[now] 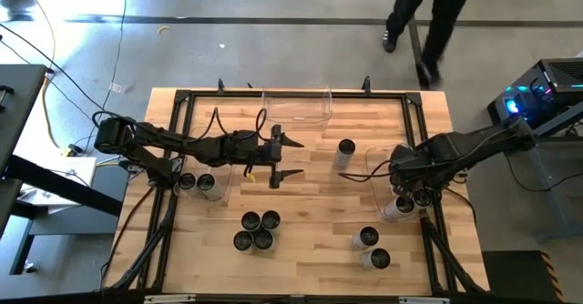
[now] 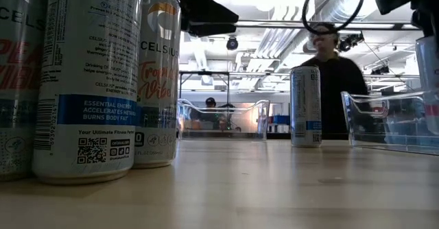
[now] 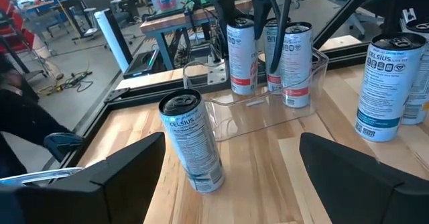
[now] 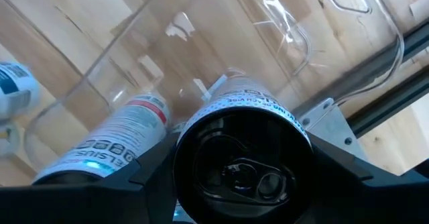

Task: Sort soda cans
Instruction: Put the white-pink soda can into the right transparent bin

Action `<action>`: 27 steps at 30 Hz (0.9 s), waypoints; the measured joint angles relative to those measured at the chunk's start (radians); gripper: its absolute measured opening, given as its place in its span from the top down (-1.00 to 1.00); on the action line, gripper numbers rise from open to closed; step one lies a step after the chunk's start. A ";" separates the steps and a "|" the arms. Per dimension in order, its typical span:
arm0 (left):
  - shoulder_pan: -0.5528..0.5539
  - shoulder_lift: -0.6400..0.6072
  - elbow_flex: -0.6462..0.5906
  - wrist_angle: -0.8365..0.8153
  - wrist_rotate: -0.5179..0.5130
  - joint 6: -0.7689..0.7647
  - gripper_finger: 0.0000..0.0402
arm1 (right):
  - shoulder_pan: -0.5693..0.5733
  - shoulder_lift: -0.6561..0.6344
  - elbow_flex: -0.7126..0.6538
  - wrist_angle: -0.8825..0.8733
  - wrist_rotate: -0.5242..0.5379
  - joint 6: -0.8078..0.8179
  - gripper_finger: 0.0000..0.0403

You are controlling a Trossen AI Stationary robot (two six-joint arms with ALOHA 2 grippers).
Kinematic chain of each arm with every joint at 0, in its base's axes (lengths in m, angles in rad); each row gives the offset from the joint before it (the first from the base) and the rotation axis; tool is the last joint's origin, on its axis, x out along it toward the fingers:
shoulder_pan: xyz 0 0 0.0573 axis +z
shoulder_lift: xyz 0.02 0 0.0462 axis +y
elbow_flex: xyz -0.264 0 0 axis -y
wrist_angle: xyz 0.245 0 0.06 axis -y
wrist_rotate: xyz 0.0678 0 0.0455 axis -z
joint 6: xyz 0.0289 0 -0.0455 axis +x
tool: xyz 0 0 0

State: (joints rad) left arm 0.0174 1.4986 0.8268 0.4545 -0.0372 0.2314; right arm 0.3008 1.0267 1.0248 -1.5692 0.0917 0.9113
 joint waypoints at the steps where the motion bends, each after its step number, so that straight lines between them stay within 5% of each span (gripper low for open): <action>1: 0.000 0.000 0.000 0.000 0.000 0.005 -0.69 | 0.000 0.000 -0.006 0.002 0.000 -0.001 -0.16; 27: 0.003 -0.026 -0.001 0.011 0.000 -0.029 -0.69 | -0.001 0.000 -0.027 0.025 0.043 -0.095 -0.16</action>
State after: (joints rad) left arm 0.0200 1.4723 0.8257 0.4655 -0.0377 0.2026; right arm 0.3001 1.0271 0.9974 -1.5441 0.1347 0.8159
